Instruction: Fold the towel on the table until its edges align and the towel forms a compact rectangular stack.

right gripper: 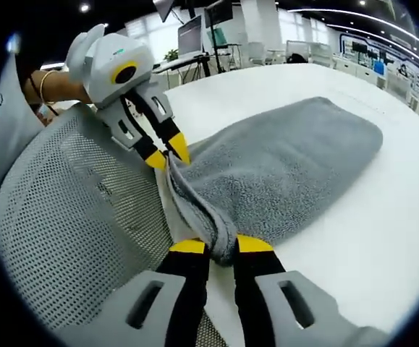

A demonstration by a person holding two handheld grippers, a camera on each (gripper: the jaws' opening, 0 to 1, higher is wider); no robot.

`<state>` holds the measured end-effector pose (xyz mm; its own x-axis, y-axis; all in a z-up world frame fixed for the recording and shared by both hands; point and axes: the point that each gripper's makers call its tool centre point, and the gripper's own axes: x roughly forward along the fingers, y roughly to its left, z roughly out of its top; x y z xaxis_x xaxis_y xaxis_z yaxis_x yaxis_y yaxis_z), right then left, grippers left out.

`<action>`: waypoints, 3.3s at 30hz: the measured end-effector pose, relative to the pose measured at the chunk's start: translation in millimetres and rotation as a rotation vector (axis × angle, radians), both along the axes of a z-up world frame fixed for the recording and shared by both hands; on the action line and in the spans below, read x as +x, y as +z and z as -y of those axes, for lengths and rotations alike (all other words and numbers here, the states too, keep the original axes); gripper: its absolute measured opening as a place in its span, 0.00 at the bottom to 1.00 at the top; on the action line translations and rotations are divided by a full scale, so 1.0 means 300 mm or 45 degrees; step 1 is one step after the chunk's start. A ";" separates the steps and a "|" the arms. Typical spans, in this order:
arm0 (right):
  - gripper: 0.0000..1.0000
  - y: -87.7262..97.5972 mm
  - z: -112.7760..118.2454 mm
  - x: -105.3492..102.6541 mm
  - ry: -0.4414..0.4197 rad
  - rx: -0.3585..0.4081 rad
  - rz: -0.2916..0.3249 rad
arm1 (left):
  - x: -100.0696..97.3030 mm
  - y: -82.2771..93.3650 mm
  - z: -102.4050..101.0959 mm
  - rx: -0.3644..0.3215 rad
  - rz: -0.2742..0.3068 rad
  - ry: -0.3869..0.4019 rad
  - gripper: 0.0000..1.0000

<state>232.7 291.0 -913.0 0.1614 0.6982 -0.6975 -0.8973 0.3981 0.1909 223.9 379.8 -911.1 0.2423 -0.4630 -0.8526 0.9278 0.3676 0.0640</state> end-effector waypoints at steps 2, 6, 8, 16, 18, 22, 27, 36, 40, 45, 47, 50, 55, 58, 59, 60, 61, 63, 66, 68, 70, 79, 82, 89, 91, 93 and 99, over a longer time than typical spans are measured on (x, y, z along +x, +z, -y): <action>0.11 -0.001 0.006 -0.009 -0.009 0.002 -0.019 | -0.019 0.003 0.006 -0.002 -0.013 -0.014 0.07; 0.11 0.024 0.009 -0.038 -0.127 0.072 -0.148 | -0.040 0.005 0.008 0.008 0.003 -0.051 0.07; 0.11 0.028 0.013 -0.042 -0.122 0.065 -0.139 | -0.040 0.012 0.009 0.006 -0.006 -0.048 0.07; 0.11 0.115 0.006 -0.063 -0.122 0.090 -0.112 | -0.052 0.077 0.009 -0.004 0.018 -0.061 0.06; 0.11 0.147 0.005 -0.064 -0.119 0.107 -0.095 | -0.054 0.103 0.007 0.005 0.043 -0.075 0.06; 0.10 0.186 0.003 -0.073 -0.112 0.121 -0.077 | -0.059 0.145 0.006 -0.002 0.060 -0.084 0.06; 0.11 0.238 0.019 -0.065 -0.125 0.154 -0.059 | -0.050 0.202 0.009 -0.028 0.093 -0.073 0.06; 0.11 0.328 0.034 -0.039 -0.080 0.168 0.041 | -0.015 0.308 0.011 -0.066 0.171 -0.068 0.06; 0.11 0.363 0.036 -0.038 -0.106 0.185 0.034 | -0.008 0.331 0.014 -0.086 0.180 -0.072 0.06; 0.10 0.426 0.037 -0.020 -0.169 0.259 0.020 | 0.025 0.375 0.013 -0.120 0.200 -0.046 0.05; 0.10 0.451 0.034 -0.008 -0.190 0.284 0.011 | 0.043 0.394 0.015 -0.133 0.214 -0.043 0.05; 0.10 0.473 0.032 0.021 -0.228 0.320 0.000 | 0.076 0.412 0.017 -0.133 0.235 -0.044 0.05; 0.10 0.504 0.039 0.093 -0.293 0.377 -0.015 | 0.141 0.439 0.020 -0.125 0.264 -0.059 0.05; 0.10 0.511 0.046 0.138 -0.327 0.398 -0.015 | 0.191 0.454 0.024 -0.129 0.276 -0.069 0.05; 0.10 0.512 0.048 0.153 -0.338 0.403 -0.016 | 0.204 0.457 0.025 -0.131 0.275 -0.072 0.05; 0.10 0.516 0.051 0.173 -0.357 0.414 -0.023 | 0.223 0.461 0.029 -0.130 0.279 -0.077 0.06; 0.10 0.518 0.052 0.186 -0.367 0.422 -0.025 | 0.238 0.464 0.030 -0.127 0.284 -0.080 0.06; 0.10 0.524 0.056 0.218 -0.403 0.452 -0.045 | 0.276 0.472 0.034 -0.118 0.299 -0.096 0.06; 0.10 0.524 0.068 0.267 -0.457 0.494 -0.087 | 0.330 0.481 0.042 -0.109 0.317 -0.116 0.06; 0.10 0.517 0.077 0.300 -0.486 0.503 -0.103 | 0.365 0.483 0.051 -0.113 0.319 -0.120 0.06; 0.10 0.510 0.086 0.329 -0.511 0.512 -0.118 | 0.397 0.480 0.059 -0.118 0.317 -0.118 0.06; 0.11 0.445 0.106 0.452 -0.617 0.524 -0.169 | 0.521 0.431 0.079 -0.171 0.243 -0.089 0.06; 0.11 0.429 0.106 0.495 -0.640 0.518 -0.169 | 0.573 0.399 0.082 -0.163 0.229 -0.088 0.06; 0.11 0.346 0.110 0.587 -0.750 0.493 -0.198 | 0.657 0.297 0.079 -0.217 0.144 0.008 0.06; 0.11 0.319 0.110 0.607 -0.770 0.479 -0.203 | 0.671 0.268 0.079 -0.229 0.106 0.043 0.06; 0.11 0.293 0.121 0.625 -0.790 0.465 -0.198 | 0.678 0.257 0.086 -0.250 0.063 0.074 0.06; 0.11 0.233 0.140 0.661 -0.850 0.452 -0.228 | 0.727 0.192 0.100 -0.222 0.049 0.072 0.07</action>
<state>431.0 249.1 -843.1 0.5322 0.6791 -0.5055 -0.4323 0.7314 0.5274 442.1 349.9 -853.5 0.3032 -0.5874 -0.7503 0.9035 0.4276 0.0303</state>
